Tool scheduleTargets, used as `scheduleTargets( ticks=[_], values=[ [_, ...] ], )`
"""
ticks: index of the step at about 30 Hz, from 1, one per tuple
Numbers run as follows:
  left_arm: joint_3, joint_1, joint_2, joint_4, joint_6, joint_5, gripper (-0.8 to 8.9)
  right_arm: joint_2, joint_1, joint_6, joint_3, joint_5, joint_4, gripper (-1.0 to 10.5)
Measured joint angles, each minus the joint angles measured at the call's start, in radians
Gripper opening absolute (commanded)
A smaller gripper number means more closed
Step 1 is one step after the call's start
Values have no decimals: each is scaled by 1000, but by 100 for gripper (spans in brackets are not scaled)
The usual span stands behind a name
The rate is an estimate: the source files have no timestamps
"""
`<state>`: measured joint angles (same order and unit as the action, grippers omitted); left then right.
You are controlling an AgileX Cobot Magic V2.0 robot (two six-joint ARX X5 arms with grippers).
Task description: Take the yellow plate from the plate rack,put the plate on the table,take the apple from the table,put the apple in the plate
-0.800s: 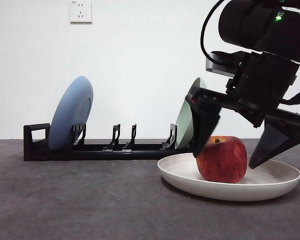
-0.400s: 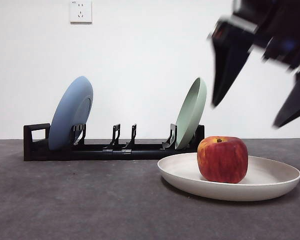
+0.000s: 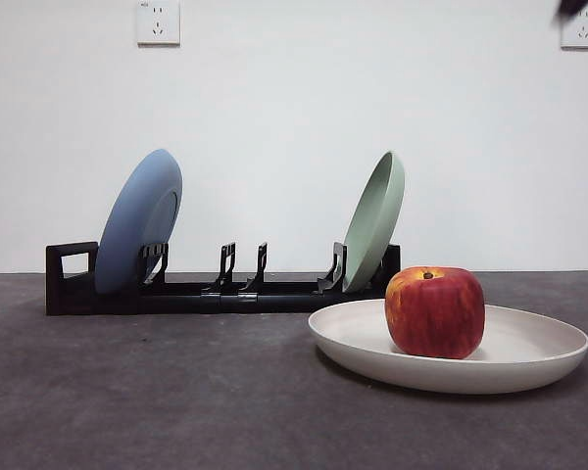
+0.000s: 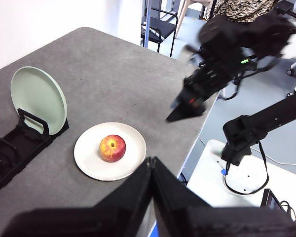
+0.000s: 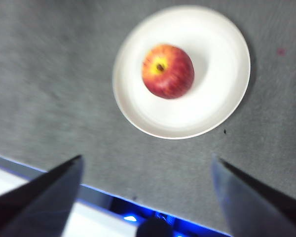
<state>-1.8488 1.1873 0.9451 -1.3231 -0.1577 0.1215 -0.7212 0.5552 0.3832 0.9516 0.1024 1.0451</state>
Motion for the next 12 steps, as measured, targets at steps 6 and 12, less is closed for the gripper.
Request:
scheduleTargets(
  ticks=[6,12],
  values=[
    [0,0,2,0,0,0,-3,69,0,6,124,1,144,1],
    [0,0,22,0,0,0,-3,63,0,6,225,-94,261,1]
  ],
)
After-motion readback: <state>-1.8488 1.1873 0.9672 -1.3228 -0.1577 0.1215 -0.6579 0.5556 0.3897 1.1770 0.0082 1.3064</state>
